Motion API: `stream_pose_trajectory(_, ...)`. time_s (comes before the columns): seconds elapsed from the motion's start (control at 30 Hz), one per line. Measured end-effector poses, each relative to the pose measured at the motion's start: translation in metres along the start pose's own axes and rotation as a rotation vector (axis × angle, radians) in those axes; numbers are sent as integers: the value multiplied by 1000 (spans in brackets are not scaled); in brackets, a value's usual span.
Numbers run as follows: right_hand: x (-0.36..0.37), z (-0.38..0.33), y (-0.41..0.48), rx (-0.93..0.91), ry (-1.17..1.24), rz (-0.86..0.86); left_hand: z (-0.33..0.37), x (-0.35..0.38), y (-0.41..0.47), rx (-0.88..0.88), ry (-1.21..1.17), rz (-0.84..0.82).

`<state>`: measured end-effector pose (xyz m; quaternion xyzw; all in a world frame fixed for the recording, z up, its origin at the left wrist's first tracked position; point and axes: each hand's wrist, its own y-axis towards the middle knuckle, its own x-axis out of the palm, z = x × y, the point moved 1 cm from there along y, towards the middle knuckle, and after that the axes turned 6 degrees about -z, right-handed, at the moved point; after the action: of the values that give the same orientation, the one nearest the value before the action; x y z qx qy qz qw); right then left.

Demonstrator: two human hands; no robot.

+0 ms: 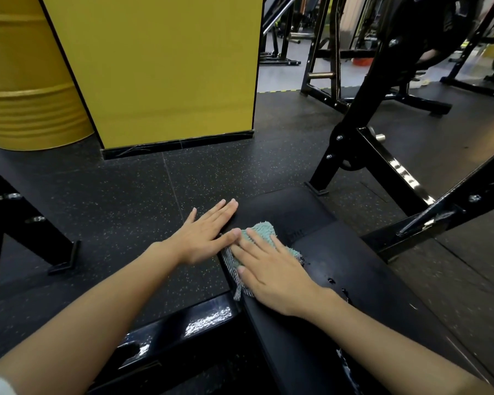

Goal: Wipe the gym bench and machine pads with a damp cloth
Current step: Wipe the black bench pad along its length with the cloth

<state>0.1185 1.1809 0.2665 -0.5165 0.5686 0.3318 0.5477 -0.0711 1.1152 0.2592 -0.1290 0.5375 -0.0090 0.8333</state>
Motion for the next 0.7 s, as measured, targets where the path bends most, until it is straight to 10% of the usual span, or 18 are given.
stream_pose_trajectory(0.7,6,-6,-22,43,61,36,1,-2,3,-48,-188,59)
